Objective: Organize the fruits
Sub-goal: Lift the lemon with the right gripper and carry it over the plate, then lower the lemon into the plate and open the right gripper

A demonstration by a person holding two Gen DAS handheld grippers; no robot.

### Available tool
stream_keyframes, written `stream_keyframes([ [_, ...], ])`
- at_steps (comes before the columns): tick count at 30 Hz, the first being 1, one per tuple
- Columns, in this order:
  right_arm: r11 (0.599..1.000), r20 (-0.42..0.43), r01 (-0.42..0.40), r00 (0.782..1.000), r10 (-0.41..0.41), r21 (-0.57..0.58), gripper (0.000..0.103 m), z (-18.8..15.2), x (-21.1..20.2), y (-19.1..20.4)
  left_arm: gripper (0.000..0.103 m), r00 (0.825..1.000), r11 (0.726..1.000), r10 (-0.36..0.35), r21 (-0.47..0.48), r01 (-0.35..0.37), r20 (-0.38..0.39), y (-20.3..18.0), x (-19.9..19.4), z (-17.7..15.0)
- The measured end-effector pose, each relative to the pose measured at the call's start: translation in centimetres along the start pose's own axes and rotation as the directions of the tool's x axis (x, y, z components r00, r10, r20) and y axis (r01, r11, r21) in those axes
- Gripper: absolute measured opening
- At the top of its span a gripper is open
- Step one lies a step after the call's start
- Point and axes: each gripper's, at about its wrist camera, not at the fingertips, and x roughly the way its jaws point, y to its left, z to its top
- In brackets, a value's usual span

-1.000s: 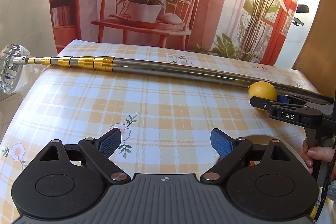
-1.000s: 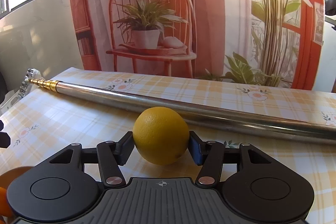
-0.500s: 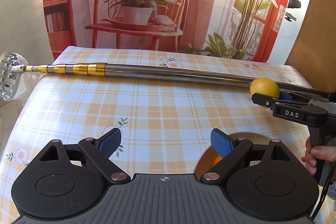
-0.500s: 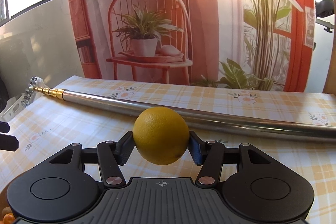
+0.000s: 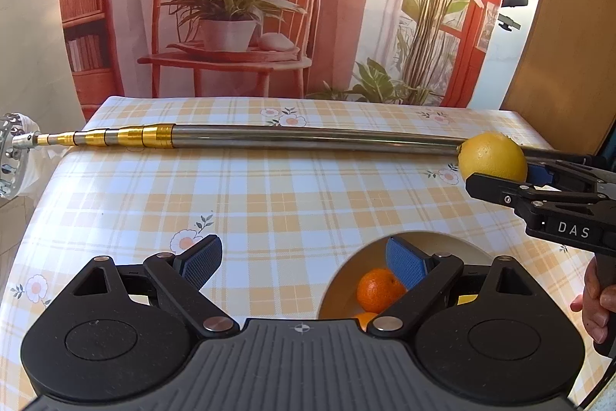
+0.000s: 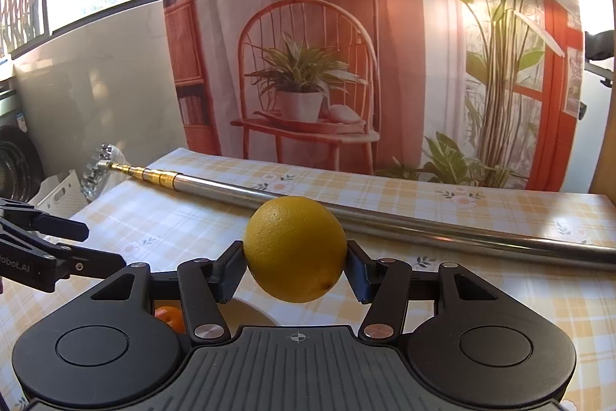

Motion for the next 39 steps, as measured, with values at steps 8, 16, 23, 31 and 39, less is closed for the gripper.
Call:
stream_keyframes([
  [8, 1.000, -0.034, -0.025, 0.999, 0.025, 0.018, 0.051, -1.1, -0.7, 1.2, 0.094, 1.000, 1.000, -0.013, 0.020, 0.013, 0.007, -0.7, -0.6, -0.3],
  [16, 0.997, -0.101, -0.051, 0.993, 0.056, 0.056, 0.051, -2.1, 0.1, 1.9, 0.094, 1.000, 0.999, -0.016, 0.029, 0.015, 0.009, -1.1, -1.1, -0.6],
  [23, 0.993, -0.172, -0.095, 0.979, 0.107, 0.077, 0.051, -2.2, 2.0, 2.6, 0.094, 1.000, 1.000, -0.008, 0.017, 0.008, 0.011, -0.9, -1.3, -0.7],
  [31, 0.991, -0.241, -0.101, 0.963, 0.121, 0.092, 0.051, -2.5, 3.0, 3.0, 0.094, 1.000, 1.000, -0.006, 0.001, 0.006, 0.009, -0.6, -1.4, -0.7],
  [39, 0.990, -0.311, -0.083, 0.943, 0.116, 0.117, 0.051, -2.8, 4.0, 3.0, 0.094, 1.000, 1.000, -0.007, 0.000, 0.007, 0.016, -0.6, -1.5, -0.8],
])
